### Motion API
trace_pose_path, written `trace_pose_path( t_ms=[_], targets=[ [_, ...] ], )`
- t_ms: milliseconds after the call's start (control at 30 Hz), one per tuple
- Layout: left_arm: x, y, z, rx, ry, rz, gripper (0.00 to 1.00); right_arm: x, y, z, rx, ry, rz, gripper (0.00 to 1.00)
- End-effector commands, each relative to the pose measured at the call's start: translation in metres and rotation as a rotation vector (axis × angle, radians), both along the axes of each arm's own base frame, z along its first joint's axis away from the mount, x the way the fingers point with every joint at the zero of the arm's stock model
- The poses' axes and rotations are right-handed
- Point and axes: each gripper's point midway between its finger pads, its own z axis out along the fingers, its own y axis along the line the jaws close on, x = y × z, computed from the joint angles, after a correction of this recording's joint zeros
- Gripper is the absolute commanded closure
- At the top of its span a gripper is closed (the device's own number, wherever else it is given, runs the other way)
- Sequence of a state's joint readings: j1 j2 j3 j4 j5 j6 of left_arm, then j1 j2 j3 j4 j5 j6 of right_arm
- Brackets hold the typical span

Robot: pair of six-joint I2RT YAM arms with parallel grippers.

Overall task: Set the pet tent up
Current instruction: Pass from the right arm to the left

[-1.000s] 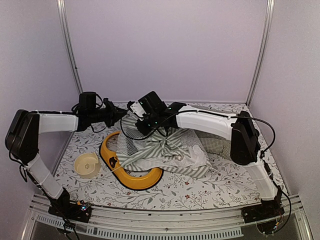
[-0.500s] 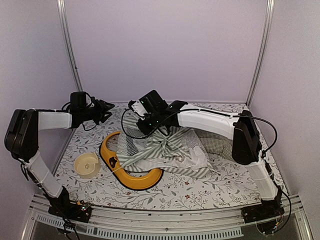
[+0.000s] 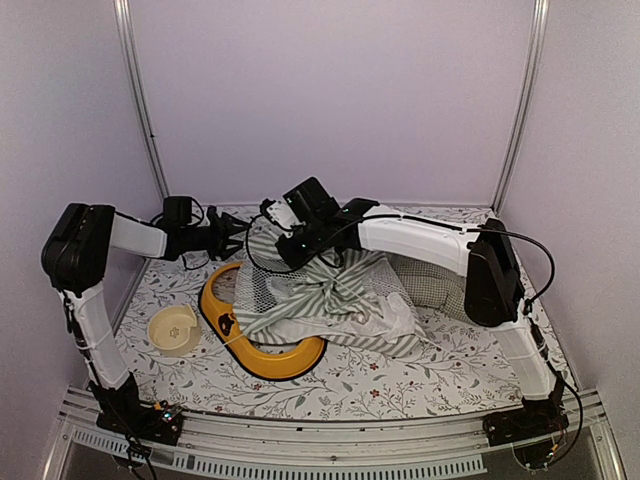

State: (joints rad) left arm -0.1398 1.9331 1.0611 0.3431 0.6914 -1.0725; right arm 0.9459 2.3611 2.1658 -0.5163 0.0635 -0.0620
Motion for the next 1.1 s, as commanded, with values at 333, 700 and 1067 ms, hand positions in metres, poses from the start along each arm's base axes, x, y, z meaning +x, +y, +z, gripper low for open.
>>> trace_pose_path(
  t_ms=[333,700,1067],
  targets=[
    [-0.045,-0.014,0.094,-0.046,-0.29,-0.059,0.44,-0.002,0.001,0.027,0.089,0.041,0.014,1.0],
    [-0.048,-0.061,0.093,-0.089,-0.277,-0.141,0.56,-0.004,0.001,0.029,0.098,0.049,0.014,1.0],
    [-0.023,-0.039,0.086,-0.073,-0.255,-0.058,1.0,-0.009,-0.003,0.025,0.077,0.074,0.017,0.99]
  ],
)
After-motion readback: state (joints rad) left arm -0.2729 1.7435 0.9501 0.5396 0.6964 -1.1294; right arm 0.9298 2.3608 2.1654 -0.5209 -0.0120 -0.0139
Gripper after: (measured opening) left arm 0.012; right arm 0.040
